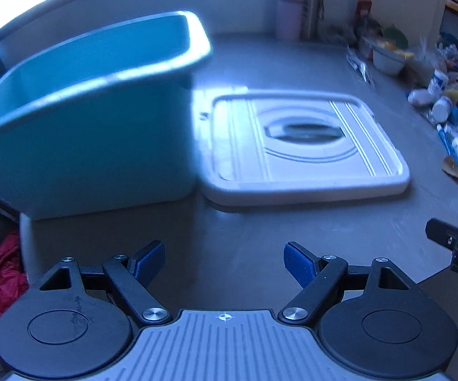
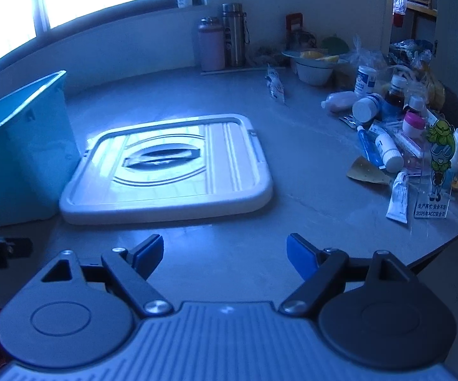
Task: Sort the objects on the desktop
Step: 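Move both tools toward the white plastic lid on the table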
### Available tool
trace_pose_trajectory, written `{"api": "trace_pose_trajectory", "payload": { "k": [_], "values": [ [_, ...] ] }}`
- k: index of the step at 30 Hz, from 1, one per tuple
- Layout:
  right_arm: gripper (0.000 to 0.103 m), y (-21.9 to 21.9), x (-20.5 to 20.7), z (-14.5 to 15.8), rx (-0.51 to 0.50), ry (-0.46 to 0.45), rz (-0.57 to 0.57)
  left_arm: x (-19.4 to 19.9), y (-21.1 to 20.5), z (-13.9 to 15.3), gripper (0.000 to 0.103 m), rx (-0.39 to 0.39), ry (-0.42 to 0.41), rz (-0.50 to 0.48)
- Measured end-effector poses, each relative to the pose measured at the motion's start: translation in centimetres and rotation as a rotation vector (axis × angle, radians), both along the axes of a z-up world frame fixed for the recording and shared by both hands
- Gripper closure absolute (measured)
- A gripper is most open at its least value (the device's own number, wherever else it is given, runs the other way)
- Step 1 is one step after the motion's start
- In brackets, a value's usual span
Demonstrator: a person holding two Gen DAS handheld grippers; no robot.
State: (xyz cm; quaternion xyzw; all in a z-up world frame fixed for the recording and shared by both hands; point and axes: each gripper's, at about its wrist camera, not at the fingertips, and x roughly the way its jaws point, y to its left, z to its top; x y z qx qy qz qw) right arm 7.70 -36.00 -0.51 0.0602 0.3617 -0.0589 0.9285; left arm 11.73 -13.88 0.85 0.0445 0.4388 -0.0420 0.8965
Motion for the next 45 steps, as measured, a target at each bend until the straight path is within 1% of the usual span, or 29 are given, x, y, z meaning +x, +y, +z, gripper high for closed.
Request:
{"api": "trace_pose_trajectory", "payload": {
  "k": [3, 7, 11, 20, 29, 35, 41, 43, 45],
  "values": [
    [0.018, -0.9, 0.9, -0.5, -0.003, 0.015, -0.002, 1.1, -1.5, -0.9, 0.019, 0.001, 0.019, -0.012],
    [0.018, -1.9, 2.4, -0.7, -0.008, 0.027, -0.004, 3.0, -2.8, -1.6, 0.019, 0.010, 0.039, -0.002],
    [0.018, -3.1, 4.7, -1.1, -0.008, 0.044, -0.001, 5.1, -3.7, -1.9, 0.019, 0.005, 0.051, 0.022],
    [0.018, -4.9, 10.4, -2.0, 0.005, 0.070, 0.033, 10.1, -5.6, -2.3, 0.019, 0.021, 0.060, 0.077],
    [0.018, -5.9, 15.1, -3.0, 0.012, 0.109, 0.080, 14.4, -6.1, -2.9, 0.019, 0.040, 0.070, 0.151],
    [0.018, -6.5, 17.1, -3.7, 0.023, 0.131, 0.102, 15.8, -6.4, -3.5, 0.019, 0.028, 0.097, 0.186],
    [0.018, -6.5, 18.5, -4.4, 0.026, 0.153, 0.124, 16.6, -6.6, -4.8, 0.019, 0.044, 0.122, 0.210],
    [0.018, -6.4, 18.9, -4.8, 0.027, 0.171, 0.127, 16.9, -6.6, -5.2, 0.018, 0.049, 0.131, 0.219],
    [0.017, -6.3, 19.2, -5.5, 0.030, 0.201, 0.132, 17.0, -6.5, -5.4, 0.014, 0.029, 0.126, 0.227]
  ]
}}
